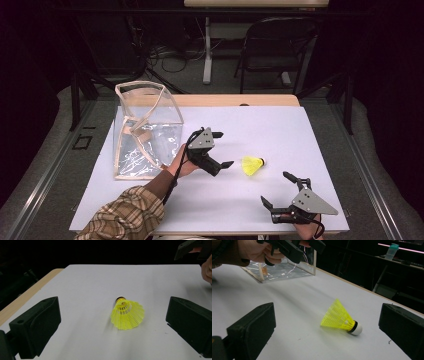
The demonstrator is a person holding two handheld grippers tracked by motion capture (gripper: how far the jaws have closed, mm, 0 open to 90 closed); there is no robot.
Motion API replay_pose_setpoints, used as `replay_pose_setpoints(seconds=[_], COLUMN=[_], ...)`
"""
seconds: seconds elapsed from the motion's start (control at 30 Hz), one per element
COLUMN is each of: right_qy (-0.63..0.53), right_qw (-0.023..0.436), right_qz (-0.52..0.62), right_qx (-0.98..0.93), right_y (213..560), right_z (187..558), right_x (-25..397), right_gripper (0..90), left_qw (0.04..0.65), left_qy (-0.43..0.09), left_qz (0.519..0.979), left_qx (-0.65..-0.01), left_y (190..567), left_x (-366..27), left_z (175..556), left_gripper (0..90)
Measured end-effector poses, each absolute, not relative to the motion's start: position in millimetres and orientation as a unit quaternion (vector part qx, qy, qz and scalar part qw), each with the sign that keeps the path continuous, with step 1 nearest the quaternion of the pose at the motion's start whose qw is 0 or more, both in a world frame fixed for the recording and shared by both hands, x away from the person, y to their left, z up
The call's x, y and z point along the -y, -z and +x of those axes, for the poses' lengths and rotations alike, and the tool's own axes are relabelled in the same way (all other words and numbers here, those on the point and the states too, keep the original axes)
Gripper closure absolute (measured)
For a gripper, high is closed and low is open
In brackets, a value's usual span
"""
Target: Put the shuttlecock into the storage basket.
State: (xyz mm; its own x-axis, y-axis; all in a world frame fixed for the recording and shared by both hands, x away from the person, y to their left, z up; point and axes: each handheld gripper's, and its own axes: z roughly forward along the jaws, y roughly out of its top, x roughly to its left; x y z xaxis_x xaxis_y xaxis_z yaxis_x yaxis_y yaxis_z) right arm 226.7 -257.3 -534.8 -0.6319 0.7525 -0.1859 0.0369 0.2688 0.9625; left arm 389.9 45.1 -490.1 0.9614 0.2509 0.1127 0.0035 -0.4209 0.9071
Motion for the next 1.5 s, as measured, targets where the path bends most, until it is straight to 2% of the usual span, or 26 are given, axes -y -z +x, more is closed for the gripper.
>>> replay_pose_setpoints(seconds=[0.93,1.5], right_qy=[-0.54,-0.538], right_qw=[0.331,0.331], right_qz=[0.272,0.272], right_qx=[-0.725,-0.726], right_y=[534.9,534.9], right_z=[227.1,227.1], right_x=[257.4,257.4], right_gripper=[0.4,0.5], left_qw=[0.489,0.464], left_qy=[-0.095,-0.083], left_qz=[0.865,0.881], left_qx=[-0.058,-0.052], left_y=[504.5,520.0], left_x=[-9.4,5.7], left_z=[410.9,417.5], left_gripper=[0.7,8.6])
